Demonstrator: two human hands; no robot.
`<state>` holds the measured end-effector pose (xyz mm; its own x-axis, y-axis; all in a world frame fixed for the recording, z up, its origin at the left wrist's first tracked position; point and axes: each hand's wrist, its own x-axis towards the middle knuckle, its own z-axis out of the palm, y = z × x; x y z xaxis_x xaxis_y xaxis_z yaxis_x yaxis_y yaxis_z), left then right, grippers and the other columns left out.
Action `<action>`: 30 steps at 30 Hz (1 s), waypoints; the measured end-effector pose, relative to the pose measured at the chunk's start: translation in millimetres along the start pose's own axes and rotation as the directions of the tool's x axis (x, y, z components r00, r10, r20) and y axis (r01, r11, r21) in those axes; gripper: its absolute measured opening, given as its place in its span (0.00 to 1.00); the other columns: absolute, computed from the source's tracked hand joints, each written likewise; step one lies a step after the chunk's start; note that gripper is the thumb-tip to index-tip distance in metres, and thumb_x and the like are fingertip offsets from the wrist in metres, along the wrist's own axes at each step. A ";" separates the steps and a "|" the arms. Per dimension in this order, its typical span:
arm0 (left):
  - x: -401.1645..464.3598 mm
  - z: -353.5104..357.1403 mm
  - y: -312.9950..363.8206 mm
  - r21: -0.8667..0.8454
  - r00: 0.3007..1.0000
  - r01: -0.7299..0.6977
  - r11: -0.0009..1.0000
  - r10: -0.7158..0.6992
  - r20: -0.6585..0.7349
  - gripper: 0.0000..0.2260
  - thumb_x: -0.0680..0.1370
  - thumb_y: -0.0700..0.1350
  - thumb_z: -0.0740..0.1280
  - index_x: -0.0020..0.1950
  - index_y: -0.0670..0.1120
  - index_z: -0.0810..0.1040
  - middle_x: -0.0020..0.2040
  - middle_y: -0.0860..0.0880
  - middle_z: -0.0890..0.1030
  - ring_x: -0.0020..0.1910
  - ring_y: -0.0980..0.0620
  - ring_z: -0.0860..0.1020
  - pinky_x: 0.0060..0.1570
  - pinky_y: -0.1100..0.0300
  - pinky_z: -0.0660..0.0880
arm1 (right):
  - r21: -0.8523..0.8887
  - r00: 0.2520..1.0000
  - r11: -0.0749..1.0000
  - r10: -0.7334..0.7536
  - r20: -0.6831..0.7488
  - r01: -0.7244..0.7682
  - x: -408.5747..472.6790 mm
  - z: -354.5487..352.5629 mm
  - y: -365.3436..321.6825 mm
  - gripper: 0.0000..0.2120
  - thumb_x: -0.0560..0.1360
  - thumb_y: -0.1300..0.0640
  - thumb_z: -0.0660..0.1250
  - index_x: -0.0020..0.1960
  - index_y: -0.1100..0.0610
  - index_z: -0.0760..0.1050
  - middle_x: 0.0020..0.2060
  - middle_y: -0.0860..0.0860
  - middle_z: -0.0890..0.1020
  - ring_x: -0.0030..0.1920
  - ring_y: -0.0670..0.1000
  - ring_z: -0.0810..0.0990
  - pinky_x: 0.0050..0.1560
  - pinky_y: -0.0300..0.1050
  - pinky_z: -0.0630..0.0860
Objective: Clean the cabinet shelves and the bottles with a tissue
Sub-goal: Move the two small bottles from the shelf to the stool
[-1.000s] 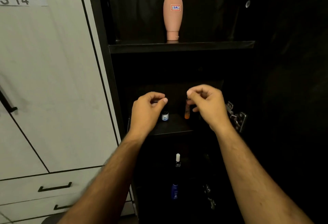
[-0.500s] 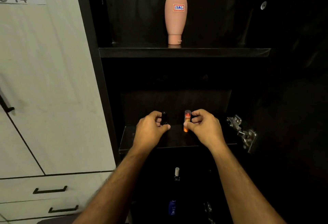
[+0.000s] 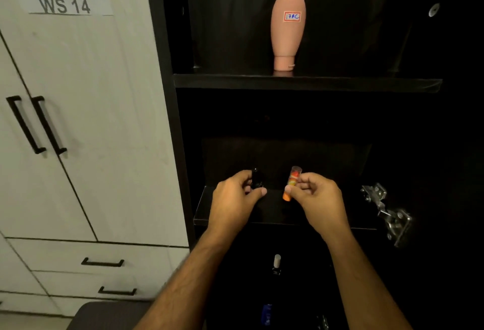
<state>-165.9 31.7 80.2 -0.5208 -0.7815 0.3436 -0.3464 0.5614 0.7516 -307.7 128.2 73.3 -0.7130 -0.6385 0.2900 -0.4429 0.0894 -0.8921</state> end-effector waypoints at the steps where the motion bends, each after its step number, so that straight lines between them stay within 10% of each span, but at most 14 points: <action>1: -5.9 -4.8 -0.1 -0.054 1.000 -0.002 0.999 0.002 -0.009 0.12 0.74 0.49 0.72 0.56 0.57 0.76 0.41 0.61 0.77 0.43 0.69 0.76 0.37 0.76 0.70 | 0.066 1.000 0.998 -0.010 0.019 0.009 -4.8 0.6 -4.0 0.04 0.72 0.58 0.74 0.47 0.52 0.81 0.40 0.47 0.83 0.43 0.44 0.82 0.45 0.37 0.77; 5: -30.4 -23.8 -0.7 -0.245 0.999 0.031 0.969 -0.026 0.023 0.14 0.74 0.46 0.73 0.54 0.61 0.75 0.43 0.64 0.78 0.43 0.75 0.76 0.41 0.76 0.72 | 0.227 0.995 0.973 -0.065 0.081 0.045 -27.7 3.6 -17.3 0.06 0.74 0.60 0.72 0.45 0.49 0.80 0.40 0.47 0.84 0.42 0.41 0.83 0.42 0.35 0.78; 12: -84.6 -64.6 -34.5 -0.446 0.983 0.183 0.876 -0.166 0.077 0.16 0.74 0.40 0.72 0.58 0.56 0.78 0.46 0.54 0.84 0.43 0.54 0.84 0.43 0.58 0.80 | 0.343 0.974 0.938 -0.036 0.225 -0.045 -75.1 28.9 -32.4 0.09 0.75 0.61 0.69 0.48 0.46 0.78 0.43 0.48 0.85 0.45 0.45 0.85 0.39 0.41 0.81; 15: -112.3 -93.3 -57.6 -0.427 0.976 0.208 0.880 -0.215 0.032 0.17 0.74 0.39 0.72 0.60 0.53 0.78 0.46 0.57 0.84 0.40 0.55 0.84 0.35 0.66 0.76 | 0.374 0.952 0.922 -0.023 0.306 -0.098 -106.3 58.1 -39.8 0.10 0.75 0.61 0.69 0.48 0.45 0.77 0.45 0.49 0.84 0.46 0.47 0.85 0.40 0.42 0.82; 20: -159.0 -146.3 -116.6 -0.315 0.945 0.300 0.901 -0.325 -0.032 0.14 0.73 0.43 0.73 0.58 0.52 0.80 0.47 0.58 0.83 0.40 0.51 0.83 0.41 0.51 0.79 | 0.397 0.899 0.886 0.048 0.435 -0.240 -160.2 133.0 -46.1 0.08 0.76 0.62 0.69 0.48 0.49 0.79 0.40 0.47 0.85 0.44 0.49 0.85 0.38 0.42 0.82; 30: -223.5 -238.1 -239.3 -0.215 0.879 0.466 0.858 -0.477 -0.001 0.10 0.73 0.45 0.74 0.47 0.60 0.78 0.44 0.55 0.84 0.41 0.59 0.83 0.37 0.65 0.73 | 0.244 0.784 0.875 0.212 0.583 -0.417 -246.2 279.9 -32.2 0.06 0.75 0.60 0.70 0.52 0.53 0.81 0.43 0.52 0.86 0.43 0.50 0.85 0.38 0.43 0.80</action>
<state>219.2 7.1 -42.3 -0.2920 -0.9548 -0.0560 -0.3721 0.0595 0.9263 34.3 68.5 -66.4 -0.3359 -0.9276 -0.1634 0.0426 0.1583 -0.9865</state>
